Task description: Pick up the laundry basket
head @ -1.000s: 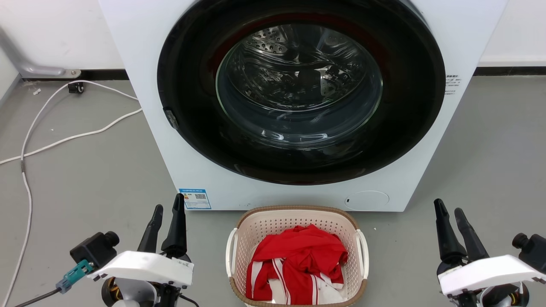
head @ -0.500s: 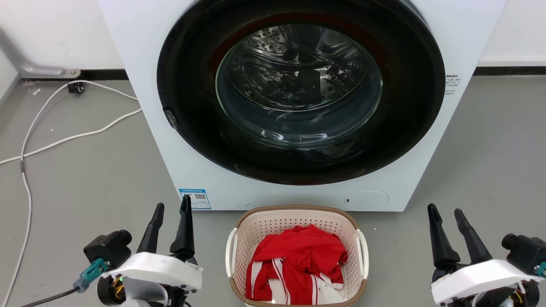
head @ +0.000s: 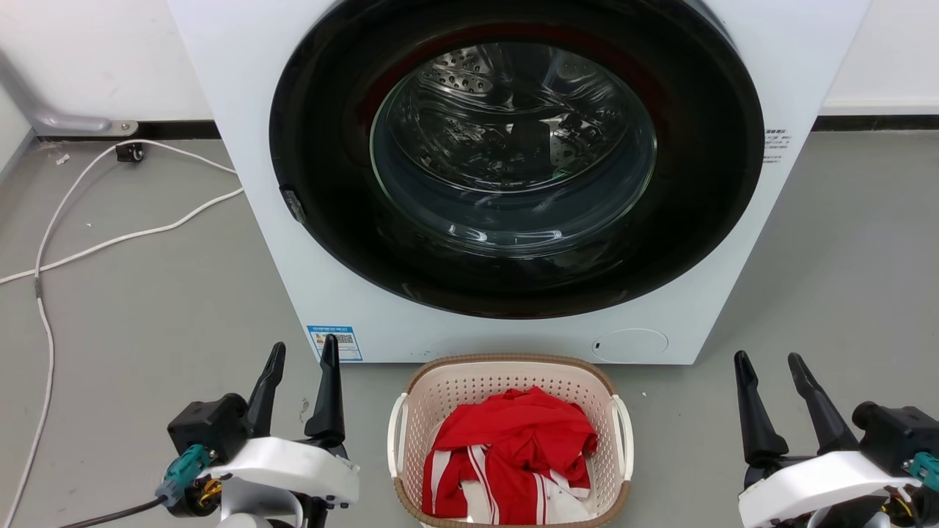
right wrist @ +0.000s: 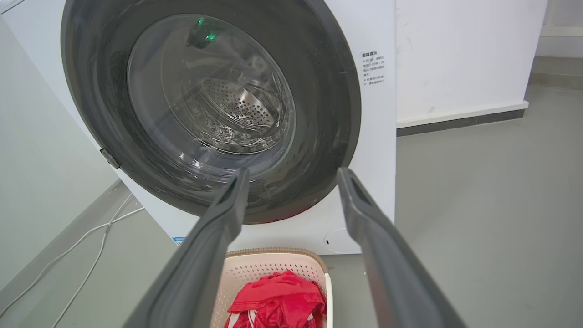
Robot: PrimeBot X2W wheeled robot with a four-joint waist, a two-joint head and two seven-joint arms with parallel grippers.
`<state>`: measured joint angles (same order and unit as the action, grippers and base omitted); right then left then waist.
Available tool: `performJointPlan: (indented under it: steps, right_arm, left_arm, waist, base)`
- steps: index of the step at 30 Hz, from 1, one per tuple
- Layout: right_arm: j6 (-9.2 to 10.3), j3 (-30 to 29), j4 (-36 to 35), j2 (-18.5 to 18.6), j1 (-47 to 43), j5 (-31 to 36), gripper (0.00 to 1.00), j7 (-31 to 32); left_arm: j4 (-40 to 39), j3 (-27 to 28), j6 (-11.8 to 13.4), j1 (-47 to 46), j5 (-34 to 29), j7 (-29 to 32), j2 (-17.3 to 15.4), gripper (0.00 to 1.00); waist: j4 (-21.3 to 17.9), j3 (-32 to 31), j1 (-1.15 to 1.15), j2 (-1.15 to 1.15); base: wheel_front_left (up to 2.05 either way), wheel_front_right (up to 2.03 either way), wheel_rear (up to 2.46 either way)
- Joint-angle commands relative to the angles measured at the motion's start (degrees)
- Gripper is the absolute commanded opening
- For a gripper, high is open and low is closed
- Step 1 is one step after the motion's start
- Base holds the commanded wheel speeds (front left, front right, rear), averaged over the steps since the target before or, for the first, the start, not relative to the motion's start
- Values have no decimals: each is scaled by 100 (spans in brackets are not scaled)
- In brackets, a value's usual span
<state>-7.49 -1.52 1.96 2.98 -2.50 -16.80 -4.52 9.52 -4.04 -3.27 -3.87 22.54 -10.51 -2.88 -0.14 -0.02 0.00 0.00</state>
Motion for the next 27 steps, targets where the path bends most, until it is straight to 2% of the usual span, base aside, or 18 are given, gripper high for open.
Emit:
performJointPlan:
  steps: [1,27]
  right_arm:
    - [0,-1,-83,-7,-35,169,100,-44]
    - [1,30,-229,-15,-146,1469,100,-126]
  left_arm:
    - [-37,-24,28,6,-153,-53,-4,100]
    - [52,-50,152,83,-1285,-356,0,100]
  waist:
    - [2,-2,0,0]
    - [-14,-6,0,0]
  base:
    - [0,0,0]
    - [0,0,0]
